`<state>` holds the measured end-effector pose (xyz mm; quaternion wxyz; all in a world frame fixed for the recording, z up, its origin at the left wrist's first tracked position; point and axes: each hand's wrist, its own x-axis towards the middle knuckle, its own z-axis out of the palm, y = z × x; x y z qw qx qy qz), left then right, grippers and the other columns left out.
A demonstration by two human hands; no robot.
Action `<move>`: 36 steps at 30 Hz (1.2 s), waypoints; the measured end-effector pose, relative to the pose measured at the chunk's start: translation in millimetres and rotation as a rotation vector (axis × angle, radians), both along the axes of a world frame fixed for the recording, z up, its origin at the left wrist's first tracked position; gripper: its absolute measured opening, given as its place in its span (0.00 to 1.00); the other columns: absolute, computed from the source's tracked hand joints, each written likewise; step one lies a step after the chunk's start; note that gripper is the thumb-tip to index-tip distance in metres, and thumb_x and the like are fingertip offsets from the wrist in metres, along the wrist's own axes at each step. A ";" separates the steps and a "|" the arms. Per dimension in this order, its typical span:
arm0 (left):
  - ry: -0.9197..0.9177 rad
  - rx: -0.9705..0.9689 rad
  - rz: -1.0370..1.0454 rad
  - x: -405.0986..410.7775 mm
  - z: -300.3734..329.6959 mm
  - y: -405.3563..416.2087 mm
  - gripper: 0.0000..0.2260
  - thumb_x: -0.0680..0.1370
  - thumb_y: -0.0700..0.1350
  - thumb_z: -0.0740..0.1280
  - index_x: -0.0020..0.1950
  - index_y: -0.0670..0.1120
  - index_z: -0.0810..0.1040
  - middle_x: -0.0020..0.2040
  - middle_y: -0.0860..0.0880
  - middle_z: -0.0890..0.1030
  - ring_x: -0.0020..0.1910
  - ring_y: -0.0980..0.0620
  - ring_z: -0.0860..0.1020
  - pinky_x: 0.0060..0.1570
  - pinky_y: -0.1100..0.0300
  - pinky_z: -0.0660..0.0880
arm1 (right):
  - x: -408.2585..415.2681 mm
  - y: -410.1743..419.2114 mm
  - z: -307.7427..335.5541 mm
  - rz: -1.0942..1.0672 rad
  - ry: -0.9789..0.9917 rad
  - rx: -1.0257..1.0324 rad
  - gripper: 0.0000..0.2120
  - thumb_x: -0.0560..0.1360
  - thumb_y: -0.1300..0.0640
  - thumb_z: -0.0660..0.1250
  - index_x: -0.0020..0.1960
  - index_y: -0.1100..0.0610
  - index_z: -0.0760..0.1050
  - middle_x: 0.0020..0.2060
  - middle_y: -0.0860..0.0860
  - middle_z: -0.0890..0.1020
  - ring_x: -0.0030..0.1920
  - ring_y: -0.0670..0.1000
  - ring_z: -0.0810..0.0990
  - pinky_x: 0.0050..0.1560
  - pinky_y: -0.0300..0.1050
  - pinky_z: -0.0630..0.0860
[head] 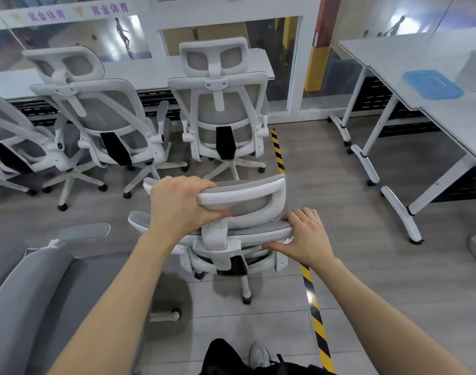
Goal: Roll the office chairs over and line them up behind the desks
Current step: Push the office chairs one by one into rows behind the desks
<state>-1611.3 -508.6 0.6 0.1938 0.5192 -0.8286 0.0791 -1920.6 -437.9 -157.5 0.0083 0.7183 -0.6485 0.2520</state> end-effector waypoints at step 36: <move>-0.300 0.121 0.048 148.5 47.5 139.3 0.23 0.79 0.63 0.71 0.68 0.51 0.82 0.64 0.49 0.84 0.64 0.44 0.81 0.66 0.46 0.74 | 148.0 115.6 126.5 -0.099 0.255 0.391 0.21 0.80 0.40 0.68 0.62 0.56 0.78 0.58 0.53 0.81 0.60 0.59 0.81 0.61 0.58 0.79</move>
